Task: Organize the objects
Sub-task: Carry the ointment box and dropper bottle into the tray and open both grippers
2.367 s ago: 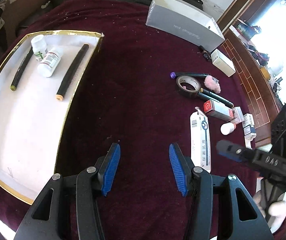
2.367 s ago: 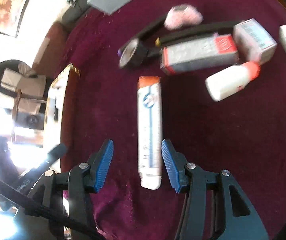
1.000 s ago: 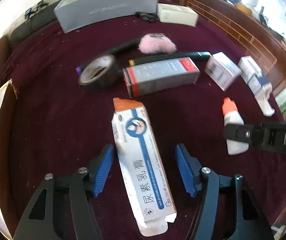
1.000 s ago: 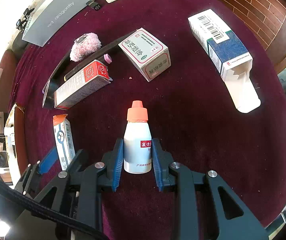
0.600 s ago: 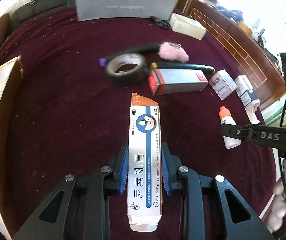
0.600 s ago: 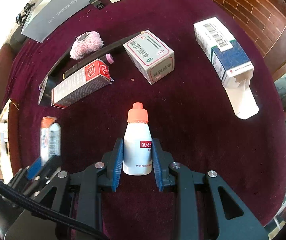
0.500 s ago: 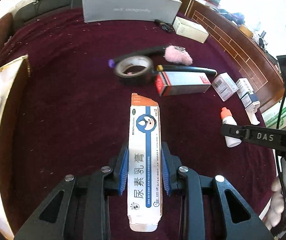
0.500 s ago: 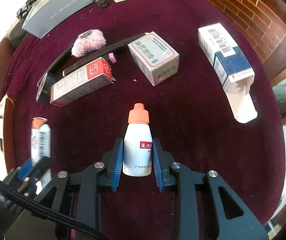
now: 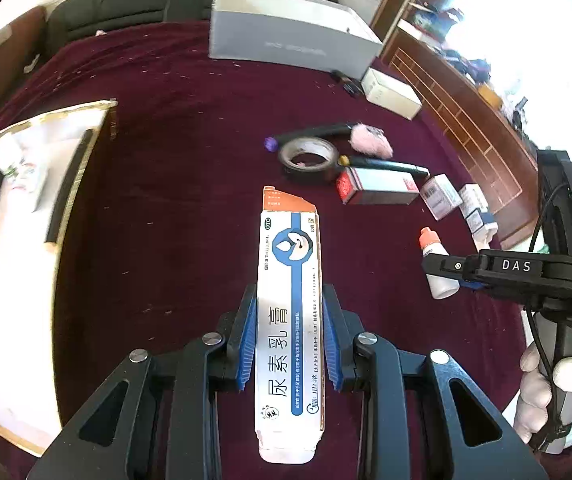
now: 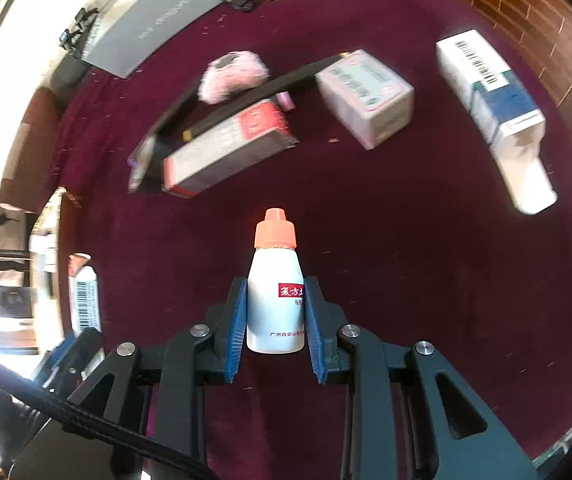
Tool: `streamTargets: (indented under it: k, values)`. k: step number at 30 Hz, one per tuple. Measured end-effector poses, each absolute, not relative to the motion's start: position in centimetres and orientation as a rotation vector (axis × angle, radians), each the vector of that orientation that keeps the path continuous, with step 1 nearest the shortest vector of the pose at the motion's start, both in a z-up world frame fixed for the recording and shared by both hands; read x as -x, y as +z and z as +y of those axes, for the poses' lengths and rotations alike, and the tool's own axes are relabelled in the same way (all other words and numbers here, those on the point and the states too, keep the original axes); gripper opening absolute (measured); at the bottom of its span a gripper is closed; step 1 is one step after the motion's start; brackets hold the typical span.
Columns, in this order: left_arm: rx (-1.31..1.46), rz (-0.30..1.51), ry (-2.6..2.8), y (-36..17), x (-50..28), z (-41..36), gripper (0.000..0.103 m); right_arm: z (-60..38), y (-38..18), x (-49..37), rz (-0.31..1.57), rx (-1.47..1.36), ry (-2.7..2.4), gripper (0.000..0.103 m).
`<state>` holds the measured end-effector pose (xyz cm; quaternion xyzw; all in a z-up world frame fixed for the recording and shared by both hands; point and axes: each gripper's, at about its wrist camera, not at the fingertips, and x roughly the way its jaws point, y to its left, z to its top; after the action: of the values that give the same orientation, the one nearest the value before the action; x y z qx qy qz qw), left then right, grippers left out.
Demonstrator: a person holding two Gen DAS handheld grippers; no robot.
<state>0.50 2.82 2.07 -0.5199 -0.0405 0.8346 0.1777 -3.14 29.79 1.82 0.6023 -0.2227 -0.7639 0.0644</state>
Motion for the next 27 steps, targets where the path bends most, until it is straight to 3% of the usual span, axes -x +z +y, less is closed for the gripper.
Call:
streamTargets:
  k: [17, 27]
  values:
    - [1.508, -0.303, 2.556, 3.3, 0.5, -11.0, 0.025, 17.9, 4.3, 5.5, -0.624, -1.708, -2.133, 0.025]
    - [1.548, -0.288, 2.651, 2.3, 3.0, -18.0, 0.025, 8.9, 4.4, 6.4, -0.559, -1.709, -1.995, 0.025]
